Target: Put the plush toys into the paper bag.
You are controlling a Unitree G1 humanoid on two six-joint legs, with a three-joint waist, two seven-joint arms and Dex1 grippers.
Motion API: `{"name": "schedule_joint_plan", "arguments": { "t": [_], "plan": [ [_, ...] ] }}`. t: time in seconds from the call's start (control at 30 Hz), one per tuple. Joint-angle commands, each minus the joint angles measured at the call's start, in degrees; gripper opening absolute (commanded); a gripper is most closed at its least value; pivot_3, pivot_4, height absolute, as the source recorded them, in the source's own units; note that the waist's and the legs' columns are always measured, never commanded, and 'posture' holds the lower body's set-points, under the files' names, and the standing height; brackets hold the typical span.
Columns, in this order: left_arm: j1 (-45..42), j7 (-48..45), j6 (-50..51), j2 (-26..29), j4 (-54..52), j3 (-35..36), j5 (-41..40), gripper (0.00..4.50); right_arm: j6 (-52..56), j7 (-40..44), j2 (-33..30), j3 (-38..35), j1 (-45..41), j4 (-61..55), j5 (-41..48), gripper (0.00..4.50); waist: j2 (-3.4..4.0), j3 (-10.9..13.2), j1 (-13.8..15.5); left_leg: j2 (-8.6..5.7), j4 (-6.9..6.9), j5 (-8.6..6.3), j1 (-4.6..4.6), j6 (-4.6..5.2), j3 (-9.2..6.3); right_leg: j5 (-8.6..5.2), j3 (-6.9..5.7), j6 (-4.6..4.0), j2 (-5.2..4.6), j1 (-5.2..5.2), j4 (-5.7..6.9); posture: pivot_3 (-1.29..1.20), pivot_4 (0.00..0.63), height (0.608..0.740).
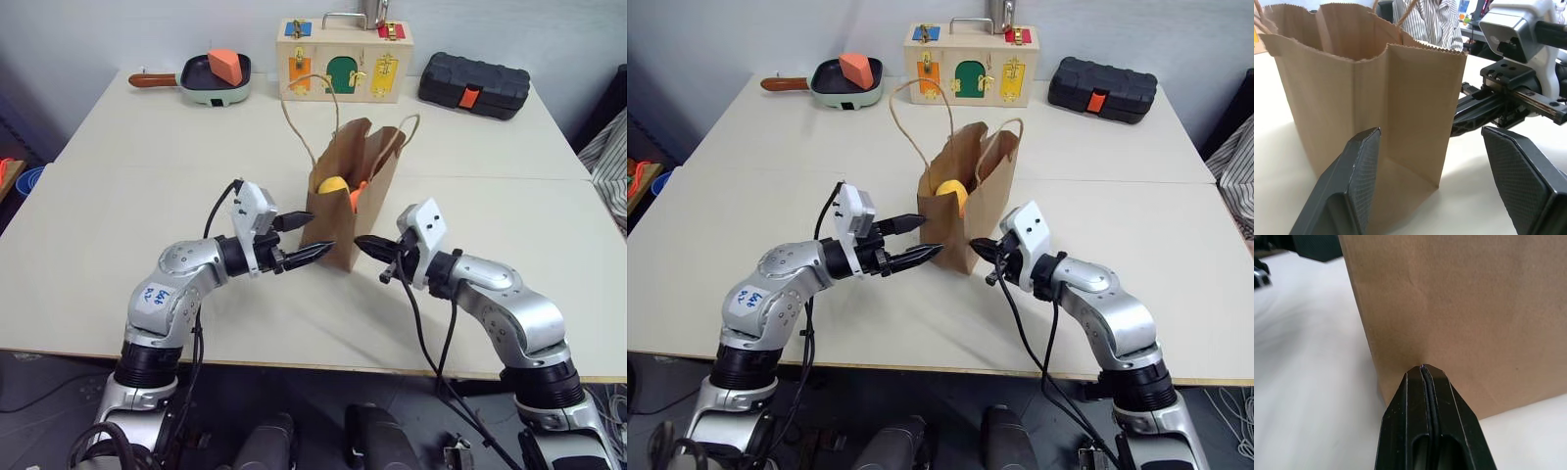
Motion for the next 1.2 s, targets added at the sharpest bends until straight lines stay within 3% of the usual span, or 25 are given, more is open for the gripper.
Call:
{"name": "schedule_joint_plan", "arguments": {
  "t": [0.03,0.23,0.4,0.63,0.8,0.97,1.2],
  "plan": [
    [-2.0,-0.8,-3.3,-1.2,3.5,-0.2,0.5,3.44,-1.3,0.6,1.1,0.6,-1.6,-1.6,-0.5,0.01,0.0,0.0,0.0,0.0,0.0,0.0,0.0,0.0,0.0,0.0,-0.01,0.0,0.0,0.0,0.01,0.0,0.15,0.74],
    [-2.6,-1.5,-3.4,-1.2,0.9,1.7,-2.1,3.44,-1.4,1.2,1.8,1.7,-3.3,-0.8,-1.9,0.01,0.0,0.0,-0.2,0.01,-0.02,0.0,0.0,0.0,0.01,0.0,-0.03,0.0,0.0,-0.02,0.02,0.0,0.15,0.74],
    [-0.9,-2.7,1.3,3.2,-4.9,6.3,-7.9,3.44,-0.6,1.0,2.5,1.9,-4.5,-0.6,-2.7,0.01,0.0,0.0,-0.4,0.03,-0.03,-0.01,0.01,-0.02,0.02,0.0,0.01,0.0,0.01,-0.06,0.06,0.0,0.15,0.74],
    [-5.9,-4.7,-3.8,3.4,5.9,5.8,-5.1,3.44,-0.1,1.5,2.6,2.6,-5.3,-0.4,-3.7,0.01,-0.01,0.0,0.0,-0.07,-0.02,-0.01,0.06,-0.02,-0.07,0.0,-0.02,0.0,-0.03,0.02,0.04,0.0,0.15,0.74],
    [-5.3,-4.3,-3.9,6.3,5.7,8.5,-5.4,3.44,0.0,1.4,2.5,2.7,-5.8,-0.4,-4.3,0.01,0.0,0.0,-0.5,-0.07,-0.1,-0.01,0.07,-0.02,-0.07,0.0,-0.04,0.0,-0.03,-0.04,0.08,0.0,0.15,0.74],
    [-3.8,-5.6,-5.1,9.4,7.4,9.8,-4.8,4.49,-0.5,1.2,3.0,2.8,-6.3,0.4,-4.9,0.0,-0.01,0.0,-1.0,-0.06,-0.17,0.0,0.11,-0.05,-0.07,0.0,-0.03,0.0,0.0,-0.13,0.07,0.0,0.15,0.74],
    [-4.4,-4.4,-5.3,11.1,8.7,12.0,-5.4,4.49,-1.3,1.5,3.4,3.9,-6.6,1.4,-6.0,0.0,0.0,0.0,-0.5,-0.11,-0.12,0.0,0.1,-0.05,-0.1,0.0,-0.02,0.0,-0.02,-0.1,0.07,0.0,0.15,0.74]
  ]
}}
